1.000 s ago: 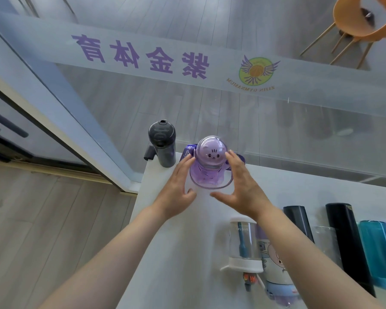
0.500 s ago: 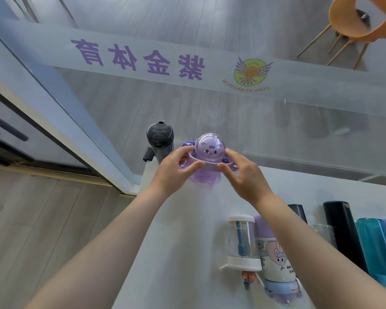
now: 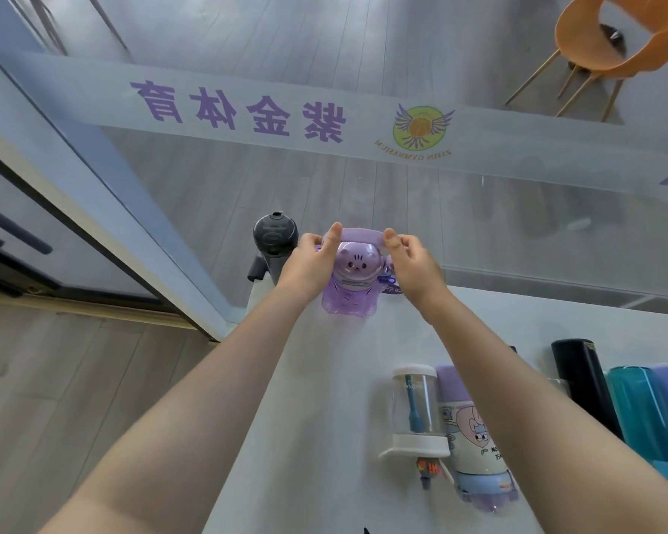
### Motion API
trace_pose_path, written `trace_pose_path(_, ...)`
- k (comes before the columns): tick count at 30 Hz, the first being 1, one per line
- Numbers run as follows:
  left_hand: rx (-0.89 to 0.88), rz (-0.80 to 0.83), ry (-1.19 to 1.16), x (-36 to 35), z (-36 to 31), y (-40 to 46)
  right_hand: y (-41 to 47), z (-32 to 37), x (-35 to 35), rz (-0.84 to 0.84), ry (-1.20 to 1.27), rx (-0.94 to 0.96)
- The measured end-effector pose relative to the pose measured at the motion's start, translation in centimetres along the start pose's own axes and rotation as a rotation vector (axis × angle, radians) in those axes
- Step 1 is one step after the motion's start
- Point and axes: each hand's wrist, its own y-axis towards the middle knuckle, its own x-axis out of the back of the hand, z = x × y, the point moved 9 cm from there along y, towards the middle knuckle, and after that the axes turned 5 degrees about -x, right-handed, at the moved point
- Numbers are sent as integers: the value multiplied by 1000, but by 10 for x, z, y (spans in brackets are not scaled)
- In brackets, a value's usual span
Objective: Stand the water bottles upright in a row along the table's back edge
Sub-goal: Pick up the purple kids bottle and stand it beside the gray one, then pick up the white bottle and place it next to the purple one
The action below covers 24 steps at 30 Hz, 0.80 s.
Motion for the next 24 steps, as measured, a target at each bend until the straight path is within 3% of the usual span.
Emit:
trace_pose_path(6,-41,-34,-49,-1,17,-36,-52,-50,21,-62,-44,63)
trace_pose_path(9,-49,57,-8,-17,41,-56,-88,-89,24,-18,-214,98)
trace_pose_path(13,-1,257,308,-49,92,-88,-135,-126,24,-16,-442,205)
trace_pose_path(16,-25,401,420,-76,117,-119,-166,-148,21,-55,-520,274)
trace_pose_path(21,-93,592,385,-128,135,-177,-196,-184,18,-106,-436,88)
trace_pose_path(24,-57,622,256,-153,142,-201,-202,-194,8,-35,-409,12)
